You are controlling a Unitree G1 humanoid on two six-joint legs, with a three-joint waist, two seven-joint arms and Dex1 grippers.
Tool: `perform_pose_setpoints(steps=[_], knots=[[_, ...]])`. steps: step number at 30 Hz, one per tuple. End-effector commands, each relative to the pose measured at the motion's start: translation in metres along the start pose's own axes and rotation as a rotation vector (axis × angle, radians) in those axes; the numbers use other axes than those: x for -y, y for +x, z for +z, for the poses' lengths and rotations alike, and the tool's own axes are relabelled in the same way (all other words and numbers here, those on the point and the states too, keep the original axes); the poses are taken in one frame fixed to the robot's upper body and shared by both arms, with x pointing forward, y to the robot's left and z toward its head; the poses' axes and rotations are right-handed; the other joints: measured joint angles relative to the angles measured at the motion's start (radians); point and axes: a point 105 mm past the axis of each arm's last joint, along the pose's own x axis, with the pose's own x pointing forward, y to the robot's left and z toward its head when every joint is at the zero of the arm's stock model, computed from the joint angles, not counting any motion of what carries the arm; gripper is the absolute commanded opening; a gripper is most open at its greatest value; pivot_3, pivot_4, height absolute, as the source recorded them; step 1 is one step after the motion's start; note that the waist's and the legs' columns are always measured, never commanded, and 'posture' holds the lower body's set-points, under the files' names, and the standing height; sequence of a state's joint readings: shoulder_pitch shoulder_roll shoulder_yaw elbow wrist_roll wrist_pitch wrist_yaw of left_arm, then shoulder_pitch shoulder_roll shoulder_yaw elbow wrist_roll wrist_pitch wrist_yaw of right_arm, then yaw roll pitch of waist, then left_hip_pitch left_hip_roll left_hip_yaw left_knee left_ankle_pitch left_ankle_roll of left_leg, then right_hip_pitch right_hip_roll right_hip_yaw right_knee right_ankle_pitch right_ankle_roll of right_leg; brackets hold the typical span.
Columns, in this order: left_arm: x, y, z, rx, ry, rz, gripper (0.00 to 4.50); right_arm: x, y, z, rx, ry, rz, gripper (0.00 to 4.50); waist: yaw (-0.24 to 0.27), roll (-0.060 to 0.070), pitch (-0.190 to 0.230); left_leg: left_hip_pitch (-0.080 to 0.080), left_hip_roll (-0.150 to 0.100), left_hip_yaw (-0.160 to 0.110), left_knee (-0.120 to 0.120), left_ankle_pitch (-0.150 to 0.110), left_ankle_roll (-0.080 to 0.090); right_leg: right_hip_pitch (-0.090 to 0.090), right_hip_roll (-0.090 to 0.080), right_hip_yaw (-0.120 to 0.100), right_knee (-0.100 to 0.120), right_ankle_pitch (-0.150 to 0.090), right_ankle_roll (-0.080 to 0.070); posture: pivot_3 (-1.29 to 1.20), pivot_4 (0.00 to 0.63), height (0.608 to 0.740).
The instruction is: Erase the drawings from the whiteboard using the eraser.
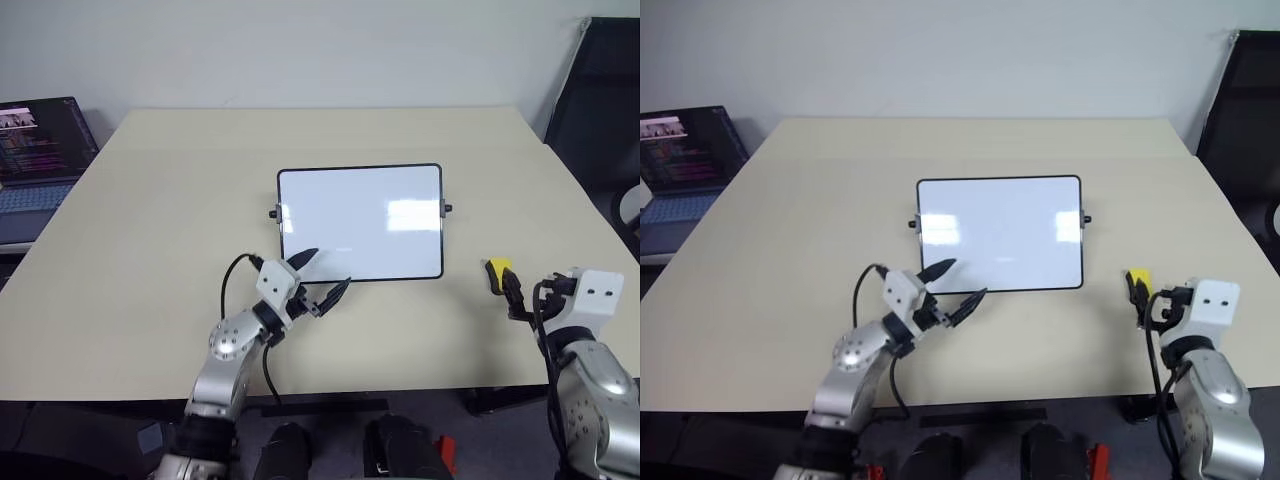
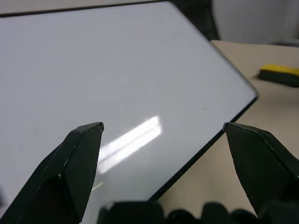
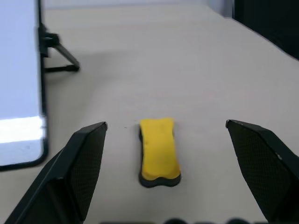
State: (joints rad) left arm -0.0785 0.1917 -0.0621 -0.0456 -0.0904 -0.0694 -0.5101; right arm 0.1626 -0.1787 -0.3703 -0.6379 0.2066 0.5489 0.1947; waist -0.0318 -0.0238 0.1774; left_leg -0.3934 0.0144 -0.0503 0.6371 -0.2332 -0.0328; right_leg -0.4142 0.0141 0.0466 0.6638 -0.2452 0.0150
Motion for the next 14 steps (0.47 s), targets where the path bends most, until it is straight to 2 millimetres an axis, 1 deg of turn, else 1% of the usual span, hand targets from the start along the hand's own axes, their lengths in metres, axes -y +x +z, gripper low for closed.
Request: perform_pose_setpoints(steps=[1,2,4,7,10,14], knots=[[-0.014,-0.015,0.009,0.022,0.036,0.221,4.5,-0.015,-0.013,0.008,0.089,-0.045,0.049,4.46,0.0,0.0,0.0,0.002,0.0,-0.001,0.0,0.0,0.0,0.003,0.0,0.0,-0.001,0.0,0.0,0.0,0.15,0.74],[-0.013,-0.019,0.005,0.008,0.016,0.267,4.5,-0.019,-0.016,0.004,0.082,-0.039,0.058,4.46,0.0,0.0,0.0,0.004,0.001,0.0,0.0,0.0,0.0,0.004,0.0,0.0,-0.001,-0.001,-0.001,0.0,0.15,0.74],[-0.012,-0.026,0.0,-0.01,-0.011,0.336,4.5,-0.026,-0.021,-0.002,0.076,-0.023,0.073,4.46,0.0,0.0,0.0,0.007,0.003,0.0,-0.001,0.0,0.0,0.007,-0.002,0.0,-0.002,-0.004,-0.006,0.0,0.15,0.74],[-0.01,-0.035,-0.004,-0.037,-0.01,0.39,4.5,-0.024,-0.024,-0.005,0.085,-0.015,0.049,4.46,0.0,0.0,0.0,0.008,0.002,0.0,0.0,0.0,0.0,0.007,-0.002,0.0,-0.002,-0.004,-0.006,0.0,0.15,0.74],[-0.011,-0.038,-0.008,-0.059,-0.033,0.41,4.5,-0.024,-0.026,-0.013,0.068,-0.01,0.045,4.46,0.001,0.0,0.0,0.008,0.003,0.001,0.0,0.0,0.0,0.008,-0.003,0.0,-0.003,-0.005,-0.007,0.0,0.15,0.74],[-0.009,-0.037,-0.012,-0.07,-0.042,0.378,4.5,-0.025,-0.032,-0.026,0.047,-0.009,0.048,4.46,0.001,0.0,0.0,0.008,0.001,0.0,-0.002,-0.001,-0.001,0.008,-0.003,-0.001,-0.005,-0.005,-0.007,0.0,0.15,0.74]])
